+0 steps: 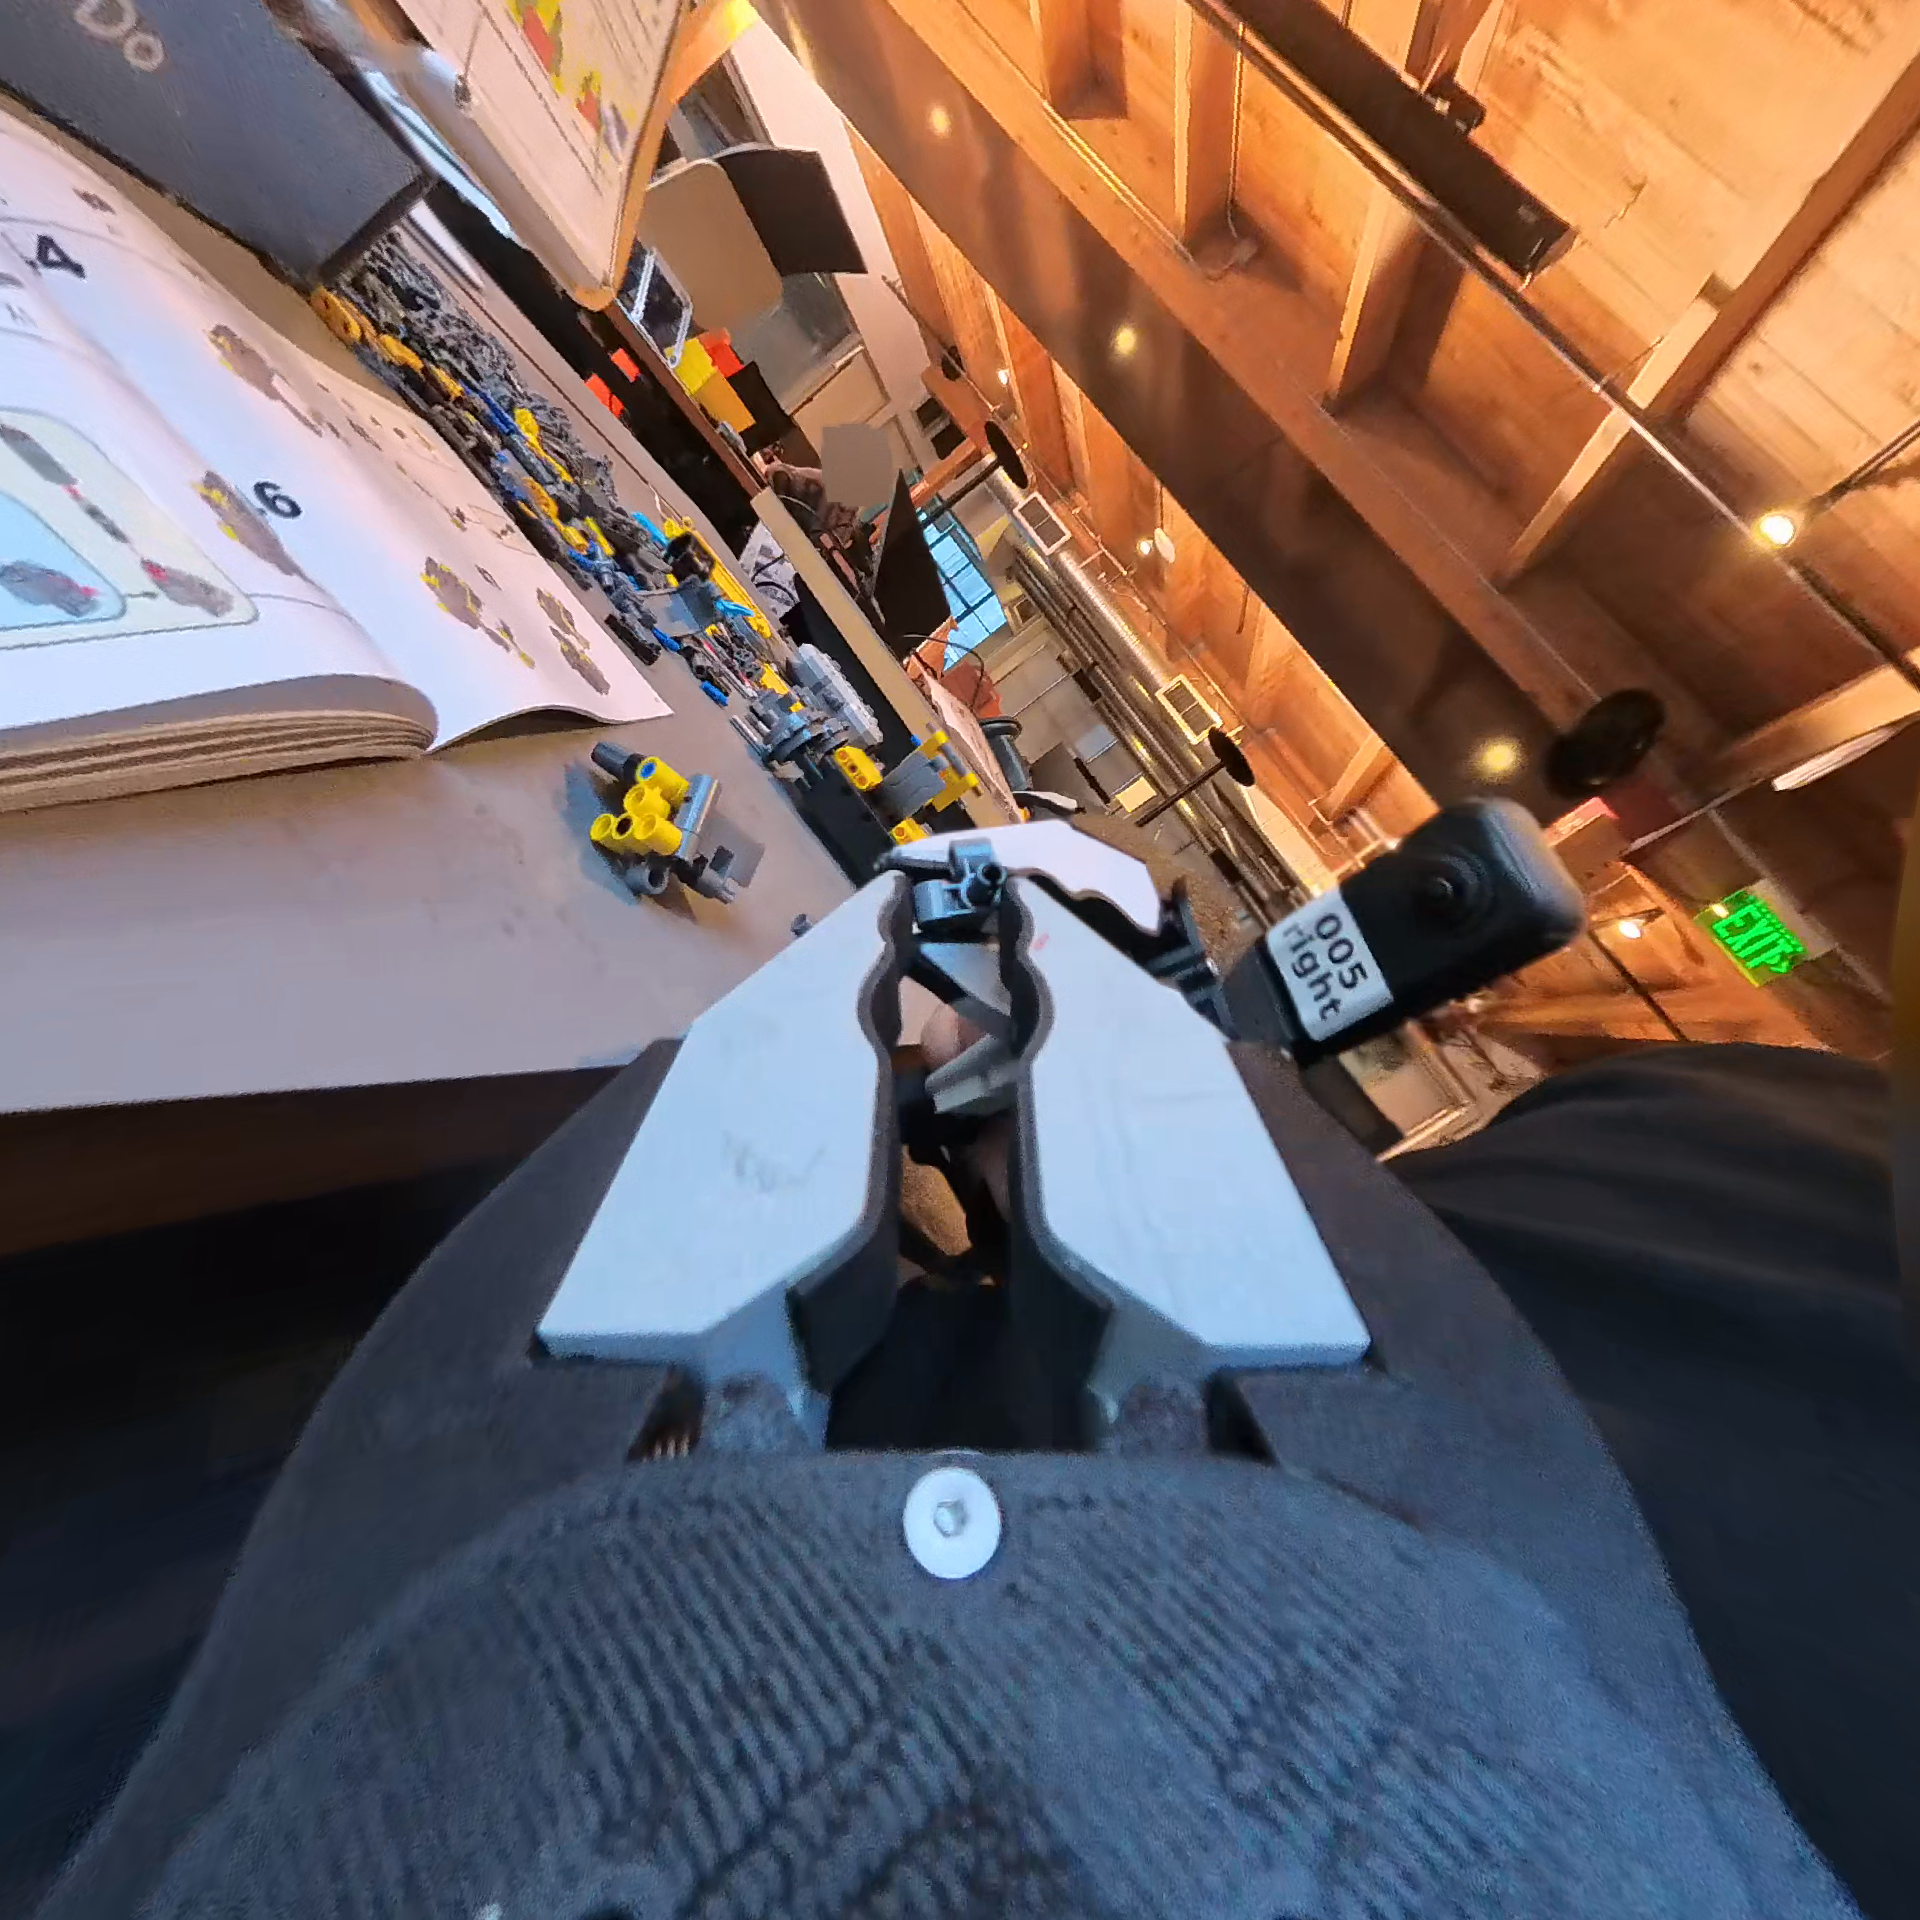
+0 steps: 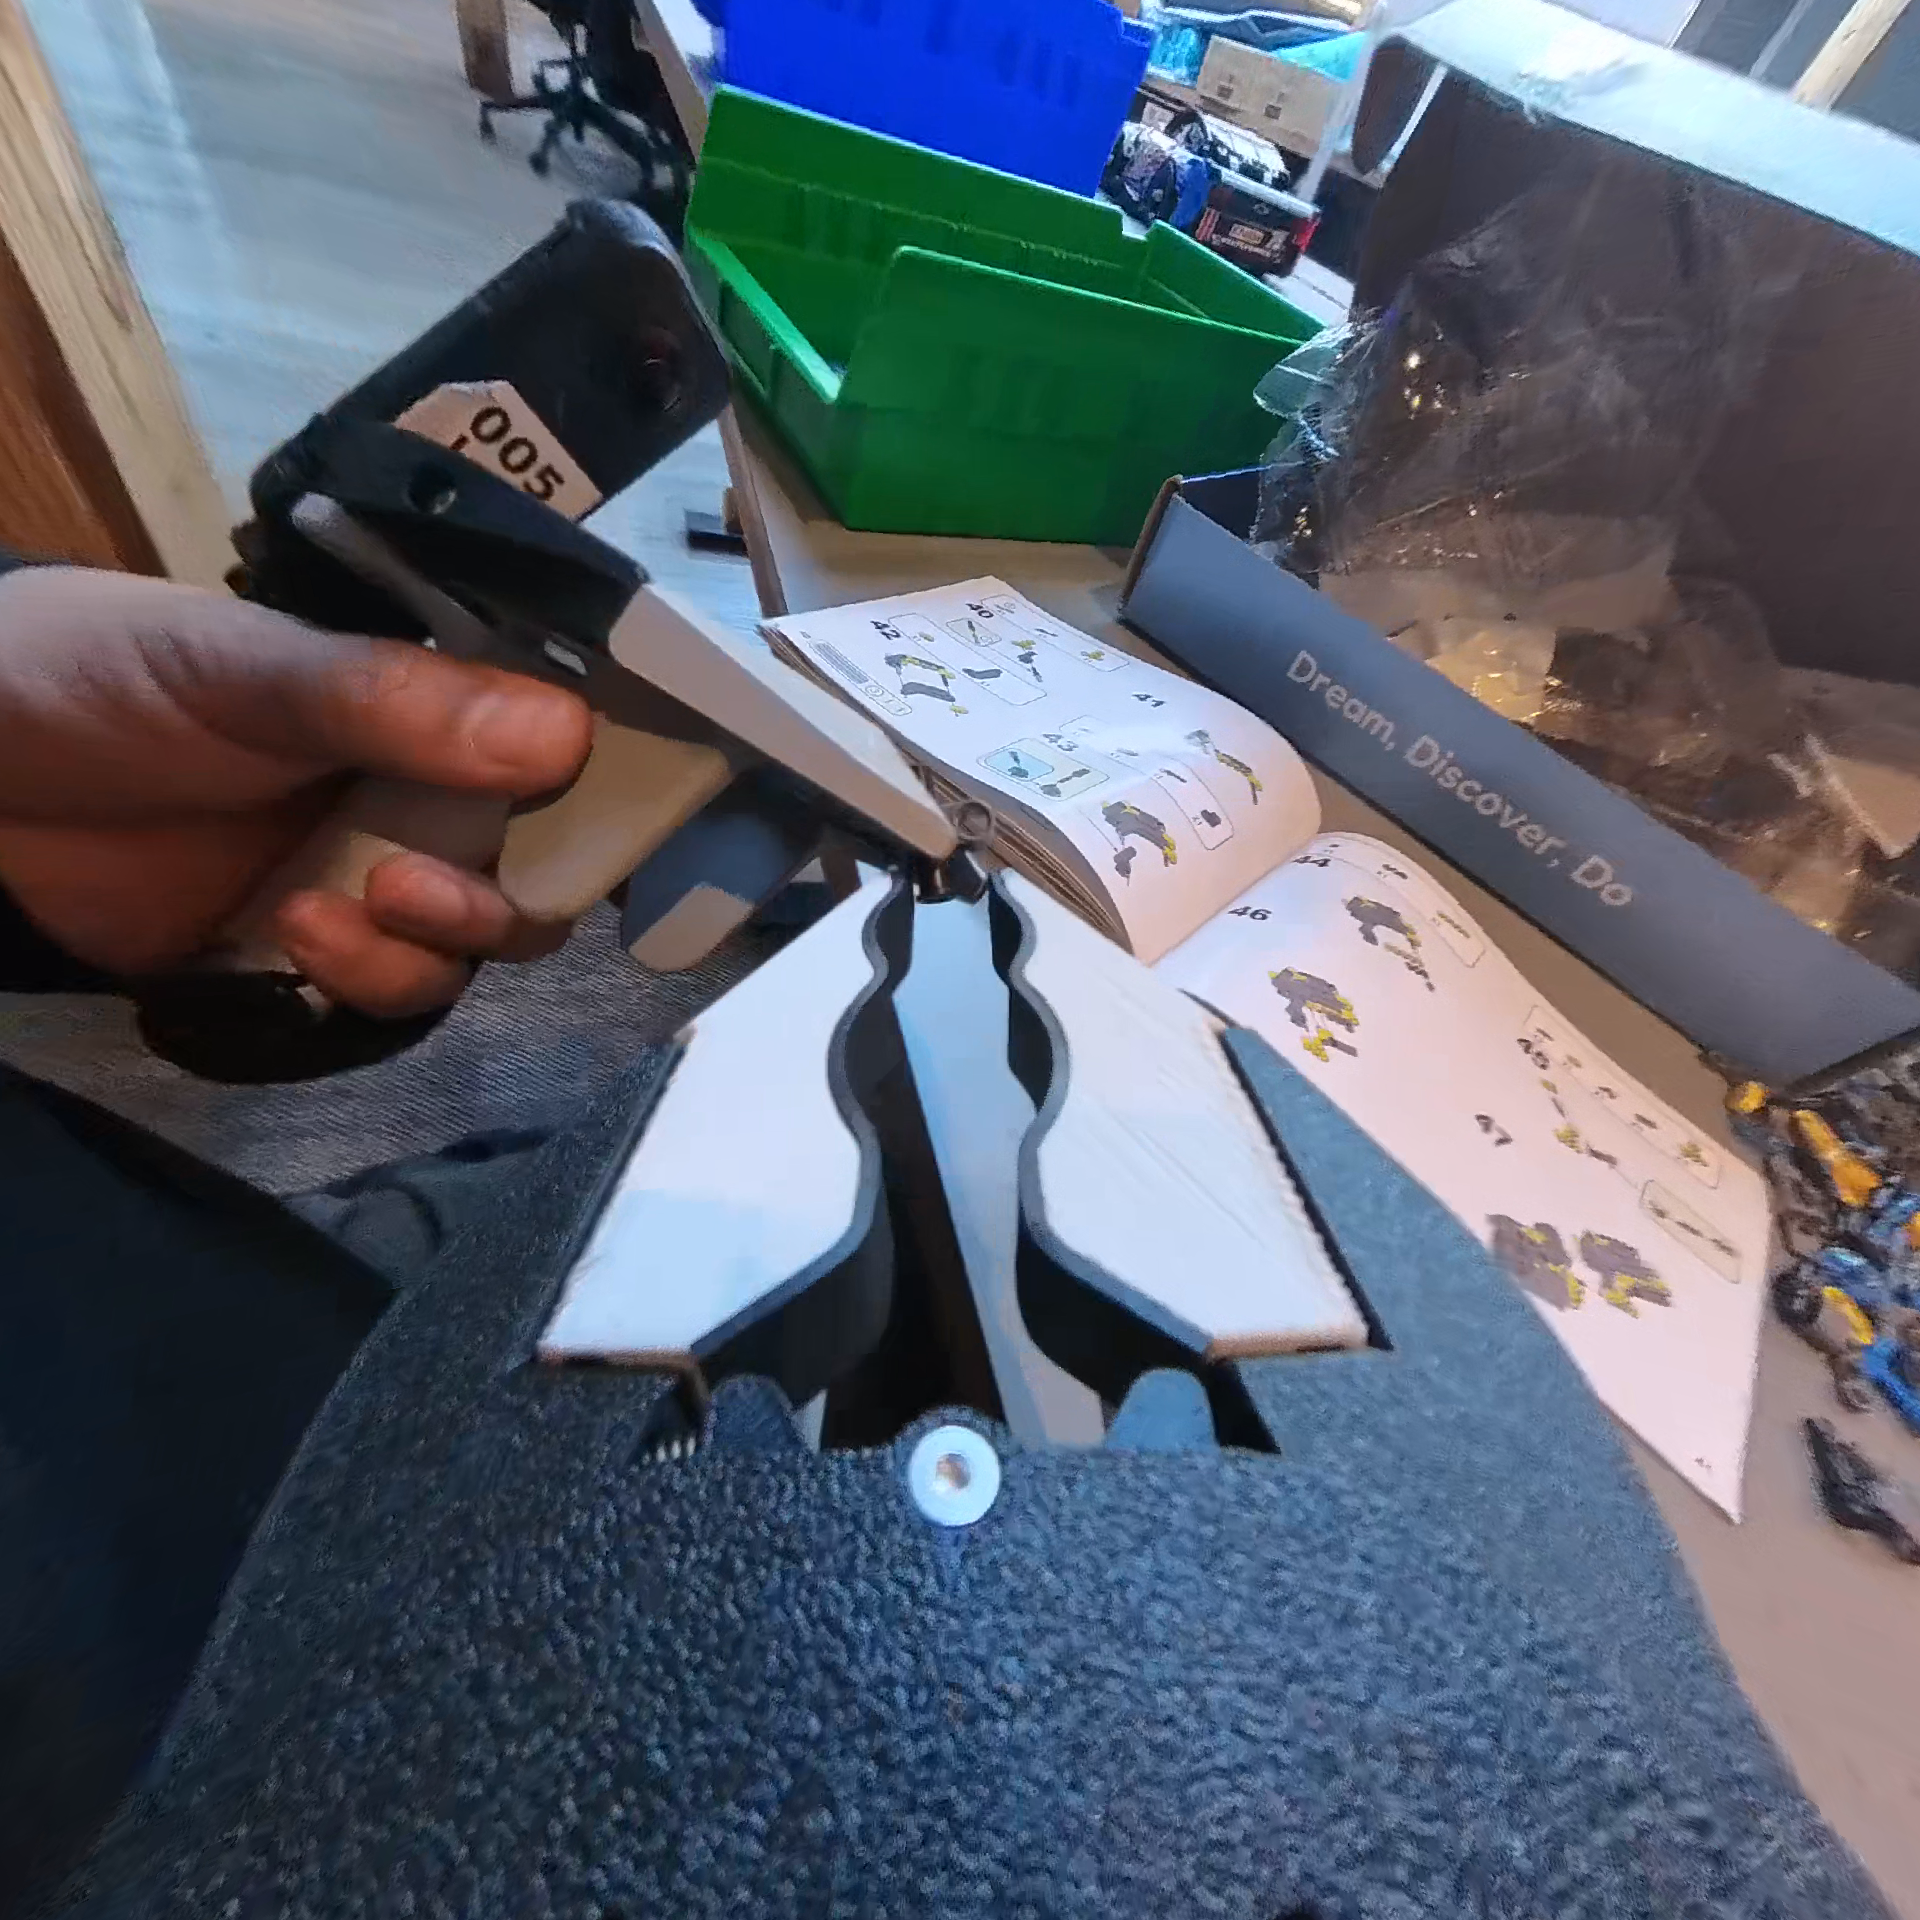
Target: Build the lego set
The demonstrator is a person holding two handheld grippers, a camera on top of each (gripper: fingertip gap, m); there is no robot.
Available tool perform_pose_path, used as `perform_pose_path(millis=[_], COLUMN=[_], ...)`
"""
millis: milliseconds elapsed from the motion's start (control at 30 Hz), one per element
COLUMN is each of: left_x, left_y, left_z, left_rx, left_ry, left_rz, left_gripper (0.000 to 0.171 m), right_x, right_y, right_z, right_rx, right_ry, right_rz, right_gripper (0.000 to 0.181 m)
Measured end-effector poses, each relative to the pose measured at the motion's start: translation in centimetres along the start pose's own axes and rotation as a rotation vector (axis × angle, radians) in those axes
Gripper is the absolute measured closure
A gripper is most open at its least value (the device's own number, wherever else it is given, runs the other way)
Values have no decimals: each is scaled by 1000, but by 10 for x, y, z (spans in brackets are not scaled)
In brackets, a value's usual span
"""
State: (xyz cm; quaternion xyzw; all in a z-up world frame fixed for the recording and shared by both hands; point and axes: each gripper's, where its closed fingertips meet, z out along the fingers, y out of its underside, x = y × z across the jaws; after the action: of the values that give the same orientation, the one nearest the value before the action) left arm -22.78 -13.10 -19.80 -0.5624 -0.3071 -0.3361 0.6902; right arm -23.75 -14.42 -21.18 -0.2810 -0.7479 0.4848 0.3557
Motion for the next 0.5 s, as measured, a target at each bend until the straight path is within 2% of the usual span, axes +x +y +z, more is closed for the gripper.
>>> perform_pose_path(millis=[100,300,500], left_x=[-3,-10,-3], left_y=[1,6,18], left_z=[0,-2,3], left_rx=[-3,-27,-76], left_ry=[-19,-58,-14], left_rz=[1,14,10], left_gripper=[157,156,157], right_x=[0,-7,-10], right_y=[1,6,8], right_z=[-1,-5,-16], right_rx=[-13,-17,-16], right_ry=[37,46,72], right_rz=[-67,-76,-71], right_gripper=[169,175,174])
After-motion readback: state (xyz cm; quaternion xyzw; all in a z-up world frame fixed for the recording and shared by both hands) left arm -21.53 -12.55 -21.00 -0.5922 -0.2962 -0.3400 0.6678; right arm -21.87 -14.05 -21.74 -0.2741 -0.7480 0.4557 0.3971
